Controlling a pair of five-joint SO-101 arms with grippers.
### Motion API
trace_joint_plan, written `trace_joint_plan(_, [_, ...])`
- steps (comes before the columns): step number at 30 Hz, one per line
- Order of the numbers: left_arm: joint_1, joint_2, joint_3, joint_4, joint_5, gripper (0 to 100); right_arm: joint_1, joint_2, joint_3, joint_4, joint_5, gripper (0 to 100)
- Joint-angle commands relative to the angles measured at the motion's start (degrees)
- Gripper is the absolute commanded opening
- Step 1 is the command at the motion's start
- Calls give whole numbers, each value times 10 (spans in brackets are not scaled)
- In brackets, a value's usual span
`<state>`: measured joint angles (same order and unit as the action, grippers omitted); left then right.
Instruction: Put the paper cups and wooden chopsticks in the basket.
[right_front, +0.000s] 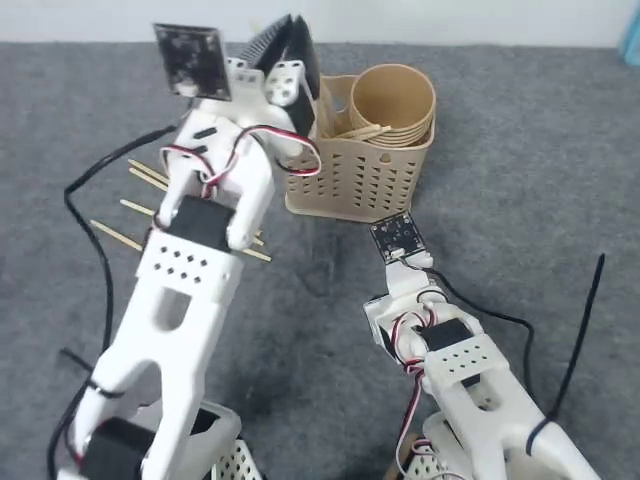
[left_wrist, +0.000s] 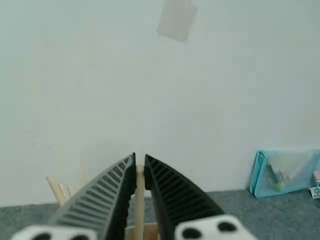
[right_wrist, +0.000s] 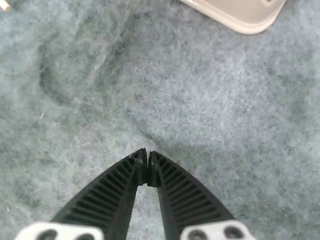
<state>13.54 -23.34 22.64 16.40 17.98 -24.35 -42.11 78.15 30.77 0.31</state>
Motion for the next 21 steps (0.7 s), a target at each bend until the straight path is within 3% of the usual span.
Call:
trace_joint_plan(1, [7, 4, 19, -14, -3, 12, 5, -4, -7, -12, 9, 8])
trace_joint_plan(5, [4, 4, 38, -14, -3, 51, 5, -4, -8, -13, 9, 8])
trace_joint_plan(8, [2, -1, 27, 12, 0, 205, 5, -4, -8, -14, 9, 8])
trace_joint_plan(12, [2, -39, -21, 130, 1, 368, 5, -4, -8, -14, 9, 8])
trace_joint_plan(16, [-3, -102, -68, 212, 2, 335, 5, -4, -7, -14, 9, 8])
trace_joint_plan(21, [-86, -185, -90, 265, 2, 230, 5, -4, -6, -12, 9, 8])
